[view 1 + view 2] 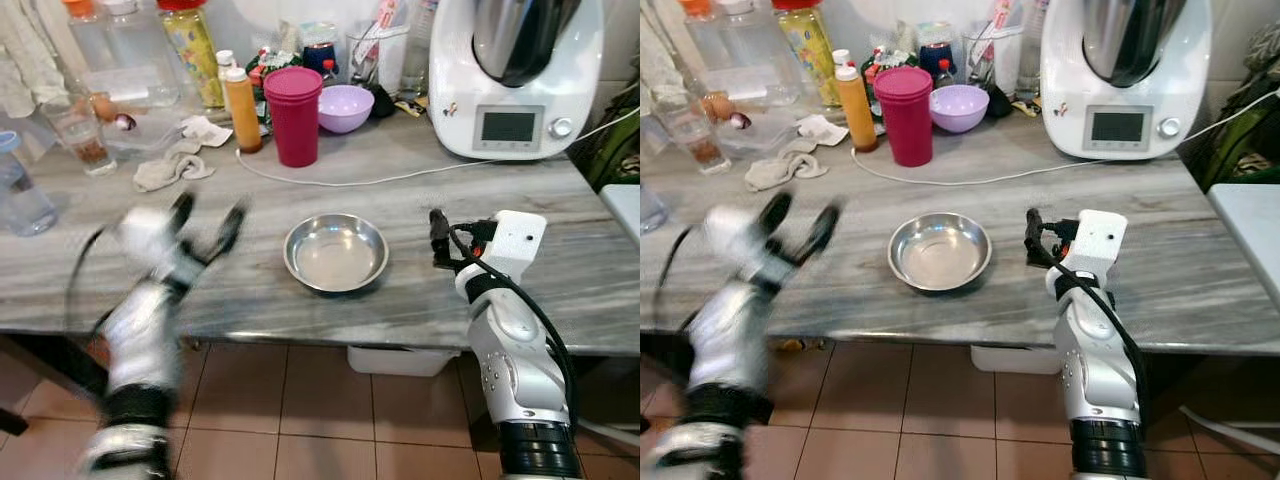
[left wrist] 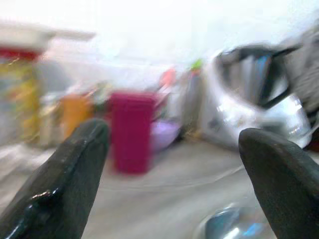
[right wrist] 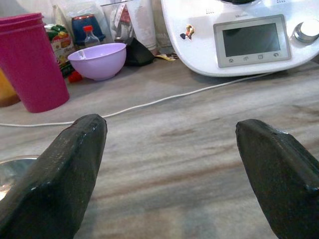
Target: Setting the table
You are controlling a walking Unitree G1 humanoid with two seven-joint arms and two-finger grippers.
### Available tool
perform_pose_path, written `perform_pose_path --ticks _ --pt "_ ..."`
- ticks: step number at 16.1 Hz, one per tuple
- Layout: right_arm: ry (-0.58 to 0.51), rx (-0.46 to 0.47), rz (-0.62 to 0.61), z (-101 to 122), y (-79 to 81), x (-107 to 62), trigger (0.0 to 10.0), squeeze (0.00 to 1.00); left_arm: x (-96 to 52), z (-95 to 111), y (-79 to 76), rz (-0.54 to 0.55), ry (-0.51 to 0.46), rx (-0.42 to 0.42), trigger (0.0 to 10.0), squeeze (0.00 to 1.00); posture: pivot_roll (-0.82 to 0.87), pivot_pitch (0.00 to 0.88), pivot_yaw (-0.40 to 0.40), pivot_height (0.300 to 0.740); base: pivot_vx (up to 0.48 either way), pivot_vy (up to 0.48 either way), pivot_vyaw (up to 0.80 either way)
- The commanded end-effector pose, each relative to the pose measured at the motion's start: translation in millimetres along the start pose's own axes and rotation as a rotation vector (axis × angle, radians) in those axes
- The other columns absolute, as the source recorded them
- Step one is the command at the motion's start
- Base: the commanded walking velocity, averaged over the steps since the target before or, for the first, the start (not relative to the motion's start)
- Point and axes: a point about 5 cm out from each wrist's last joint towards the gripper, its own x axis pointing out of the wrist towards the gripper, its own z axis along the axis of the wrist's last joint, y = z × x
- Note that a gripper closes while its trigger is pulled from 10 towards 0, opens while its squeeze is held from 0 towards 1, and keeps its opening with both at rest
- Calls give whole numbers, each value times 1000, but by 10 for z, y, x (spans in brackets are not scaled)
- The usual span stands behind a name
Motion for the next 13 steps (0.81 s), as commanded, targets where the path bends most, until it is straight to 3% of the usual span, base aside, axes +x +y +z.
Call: perform_pose_path --ticks 1,2,7,9,12,13 --pt "-32 5 3 77 14 19 10000 1000 54 82 -46 0 -1 29 10000 0 -243 25 53 740 0 0 0" --pt "-45 -9 -21 102 -19 17 10000 0 100 138 -154 54 -7 104 10000 0 -245 24 54 740 0 0 0" --pt "-75 -48 -51 155 -82 -49 10000 0 -61 -29 -187 207 87 258 10000 0 -249 22 49 740 0 0 0" --pt "-63 -65 -62 95 -125 -188 10000 0 -305 -145 -318 137 186 258 10000 0 -250 33 54 740 0 0 0" --pt "-50 -62 -61 59 -132 -238 10000 0 -495 -185 -321 89 236 272 10000 0 -249 41 55 740 0 0 0" --pt "-47 -59 -57 54 -130 -251 10000 0 -626 -210 -292 85 267 292 10000 0 -247 47 54 740 0 0 0"
